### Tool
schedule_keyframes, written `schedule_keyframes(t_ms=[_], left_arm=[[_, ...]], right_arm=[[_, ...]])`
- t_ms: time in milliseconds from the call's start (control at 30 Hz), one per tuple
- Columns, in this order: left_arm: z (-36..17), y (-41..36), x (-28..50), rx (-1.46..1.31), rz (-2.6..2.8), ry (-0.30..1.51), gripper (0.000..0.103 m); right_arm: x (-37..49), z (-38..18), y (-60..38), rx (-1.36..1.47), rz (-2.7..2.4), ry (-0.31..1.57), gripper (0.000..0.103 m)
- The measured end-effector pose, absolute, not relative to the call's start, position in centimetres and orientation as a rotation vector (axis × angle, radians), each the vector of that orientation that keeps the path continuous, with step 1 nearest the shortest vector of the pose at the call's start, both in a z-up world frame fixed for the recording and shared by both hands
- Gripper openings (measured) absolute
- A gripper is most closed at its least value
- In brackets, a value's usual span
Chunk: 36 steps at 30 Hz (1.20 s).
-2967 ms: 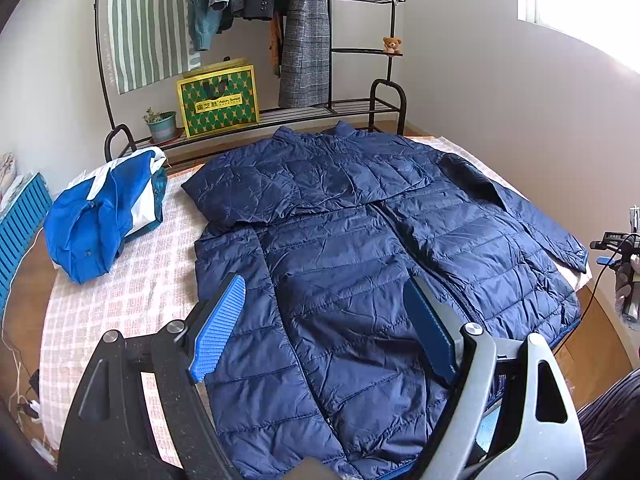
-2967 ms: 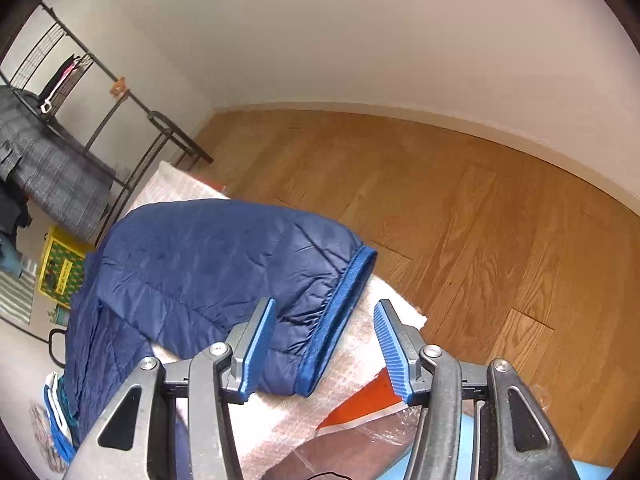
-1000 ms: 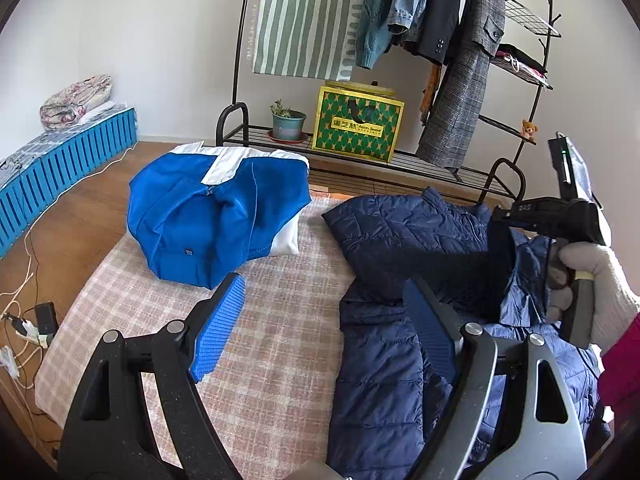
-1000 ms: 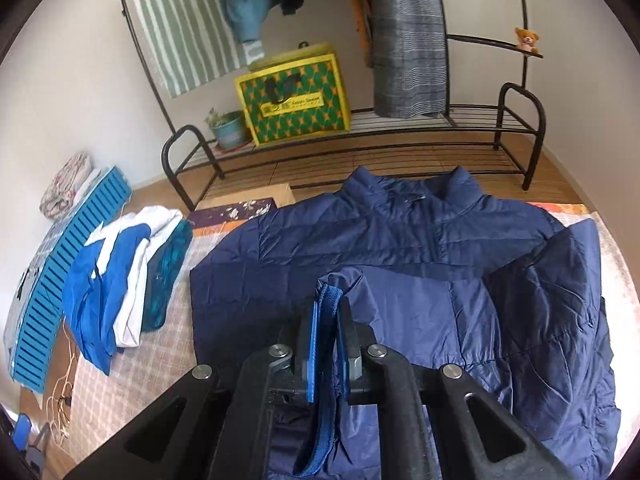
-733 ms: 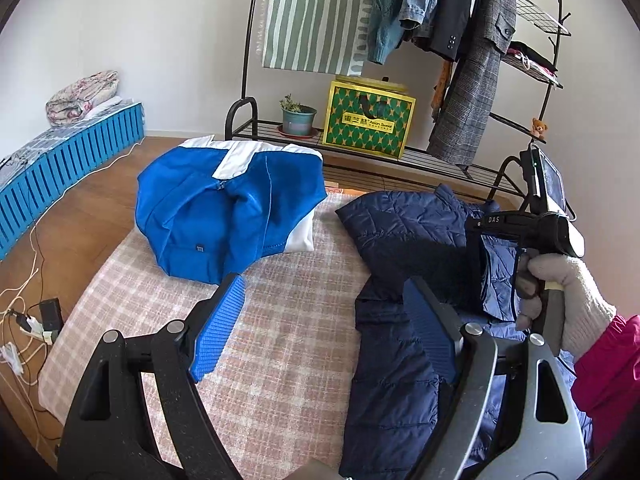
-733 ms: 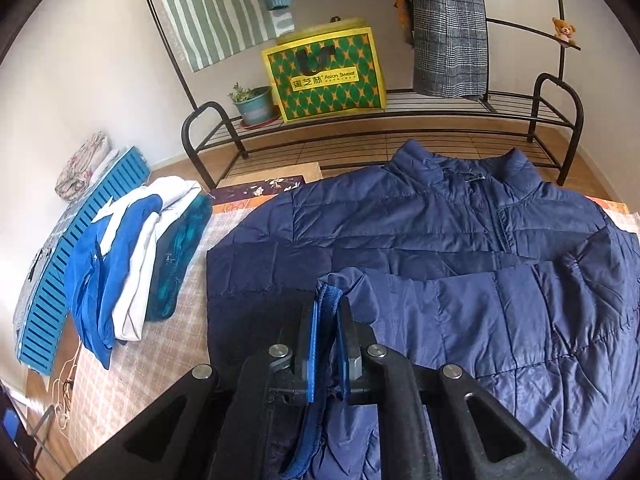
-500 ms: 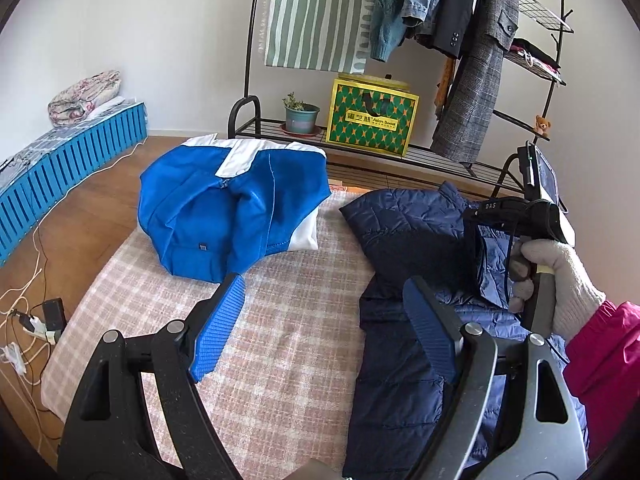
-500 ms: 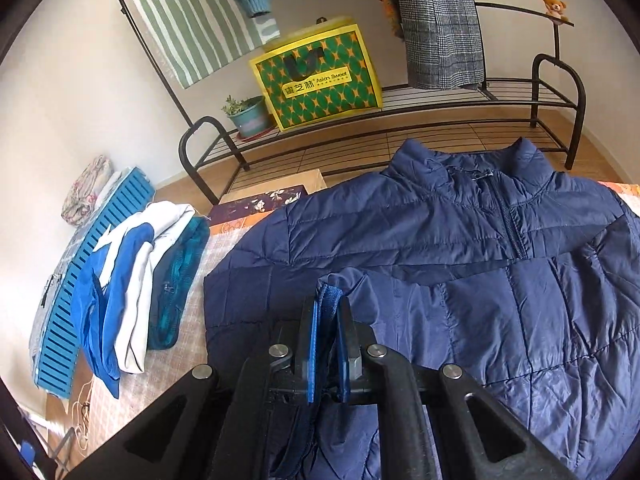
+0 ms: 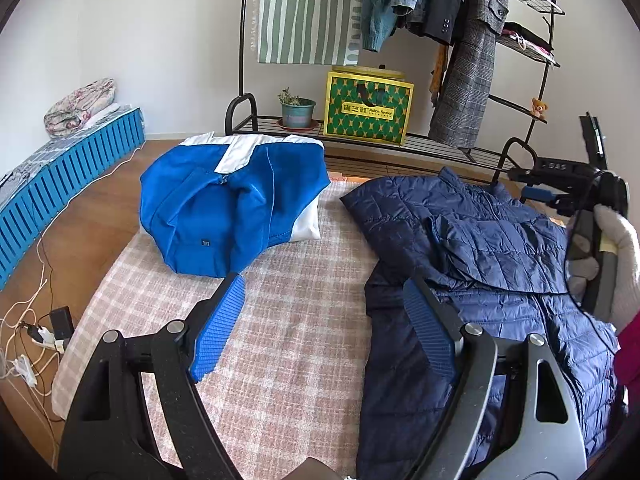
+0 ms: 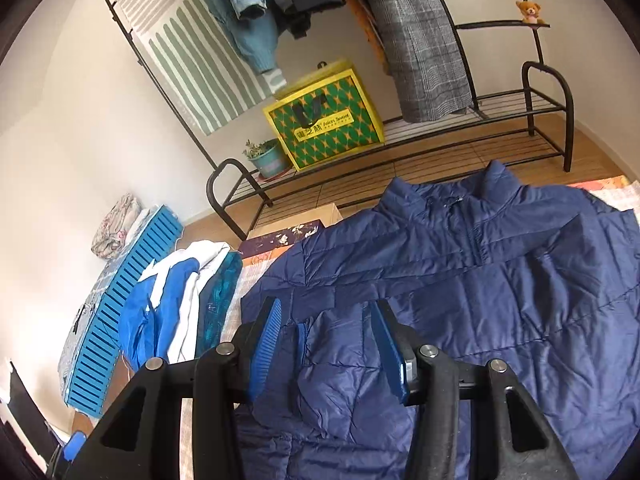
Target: Fold large clothes
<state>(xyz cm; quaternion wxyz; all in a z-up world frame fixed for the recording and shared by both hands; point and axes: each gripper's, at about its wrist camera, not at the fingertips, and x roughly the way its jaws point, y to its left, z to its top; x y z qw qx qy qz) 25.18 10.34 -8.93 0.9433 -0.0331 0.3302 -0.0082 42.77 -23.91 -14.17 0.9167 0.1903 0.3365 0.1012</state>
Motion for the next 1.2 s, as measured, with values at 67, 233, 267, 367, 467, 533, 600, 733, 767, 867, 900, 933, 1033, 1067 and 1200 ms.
schedule_keyframes(t_ms=[67,233,267,367,467,533,600,733,767,867,900,933,1033,1067,1200], left_arm=[[-9.2,10.4,24.9,-0.063,-0.033,0.687,0.084],[-10.0,10.3,23.7,-0.072,-0.092,0.729,0.084],[-10.2,10.1,23.2,-0.068,-0.105,0.735,0.084],[-11.1,9.7,21.9,-0.082,-0.159,0.770,0.084],[-12.6,9.3,20.4,-0.136,-0.256,0.812,0.084],[-14.0,9.2,19.3,-0.187,-0.326,0.838,0.084],[-15.3,9.0,18.3,-0.222,-0.360,0.896,0.084],[-17.3,8.7,16.3,-0.244,-0.382,0.991,0.084],[-17.5,8.7,15.8,-0.250,-0.385,1.003,0.084],[-17.5,8.7,14.6,-0.270,-0.399,1.025,0.084],[-17.5,8.8,14.3,-0.275,-0.402,1.032,0.084],[-17.6,8.8,14.0,-0.278,-0.405,1.040,0.084],[-18.0,9.0,13.5,-0.287,-0.406,1.072,0.084],[-18.2,9.1,13.3,-0.295,-0.406,1.084,0.084],[-19.5,9.2,12.8,-0.351,-0.419,1.147,0.084]], right_arm=[[40.3,-12.7,-25.2,0.359,0.188,0.678,0.050],[33.1,-9.4,-29.1,0.309,0.153,0.639,0.050],[31.4,-8.9,-29.9,0.300,0.144,0.634,0.050],[26.5,-7.6,-32.5,0.271,0.104,0.620,0.050],[21.7,-6.6,-35.2,0.248,0.061,0.623,0.050],[18.6,-6.4,-37.0,0.220,0.022,0.629,0.051],[15.7,-6.7,-39.0,0.201,-0.014,0.646,0.052],[10.5,-8.4,-43.2,0.209,-0.078,0.692,0.052],[9.3,-9.0,-44.3,0.218,-0.094,0.701,0.052],[6.5,-11.4,-47.3,0.251,-0.140,0.734,0.052],[5.8,-12.4,-48.1,0.265,-0.153,0.754,0.052],[5.2,-13.4,-48.9,0.271,-0.166,0.774,0.052],[3.3,-16.4,-50.4,0.290,-0.196,0.822,0.052],[2.8,-17.2,-50.8,0.303,-0.186,0.834,0.052],[1.5,-20.7,-51.3,0.345,-0.121,0.901,0.052]])
